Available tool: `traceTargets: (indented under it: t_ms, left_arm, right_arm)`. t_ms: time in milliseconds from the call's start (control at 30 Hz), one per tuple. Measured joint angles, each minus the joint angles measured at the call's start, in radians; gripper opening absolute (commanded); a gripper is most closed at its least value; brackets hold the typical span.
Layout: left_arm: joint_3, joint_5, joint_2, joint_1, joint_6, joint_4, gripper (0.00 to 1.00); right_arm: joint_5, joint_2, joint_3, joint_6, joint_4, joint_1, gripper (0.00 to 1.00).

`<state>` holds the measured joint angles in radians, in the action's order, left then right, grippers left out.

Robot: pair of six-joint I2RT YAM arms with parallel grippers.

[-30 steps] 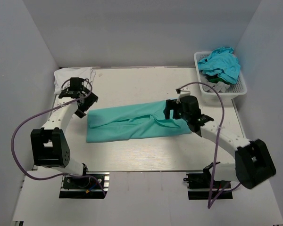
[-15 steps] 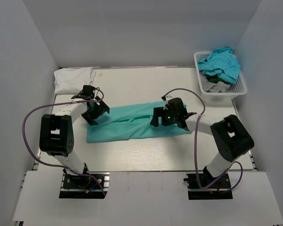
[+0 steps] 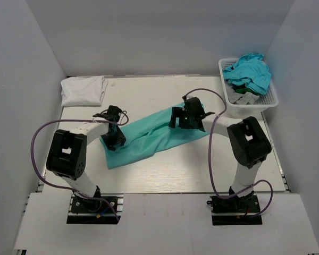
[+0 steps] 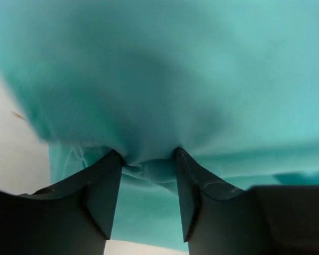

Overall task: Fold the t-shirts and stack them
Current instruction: Rotate the tshirt 90 degrees

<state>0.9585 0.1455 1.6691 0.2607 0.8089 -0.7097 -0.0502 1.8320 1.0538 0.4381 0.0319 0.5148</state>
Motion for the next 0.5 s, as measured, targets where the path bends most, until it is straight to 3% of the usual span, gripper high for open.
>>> traceTargets:
  t_ms: [67,267,400,500]
  left_arm:
    - [-0.021,-0.037,-0.013,0.040,-0.023,-0.013,0.49]
    - [0.076,-0.267,0.069,0.221,-0.113,-0.096,0.49]
    - [0.162,-0.442,0.153,0.368,-0.187,-0.092,0.55]
    - [0.233,-0.537,0.212,0.468,-0.254,-0.089,0.58]
  right_arm:
    - [0.006,0.060,0.082,-0.005,-0.016,-0.015,0.90]
    - [-0.031,0.318,0.438,-0.093,-0.032,-0.036,0.90]
    - [-0.127,0.509,0.752,-0.196,-0.097,-0.037,0.90]
    - [-0.191,0.587,0.883,-0.258,-0.118,-0.035,0.90]
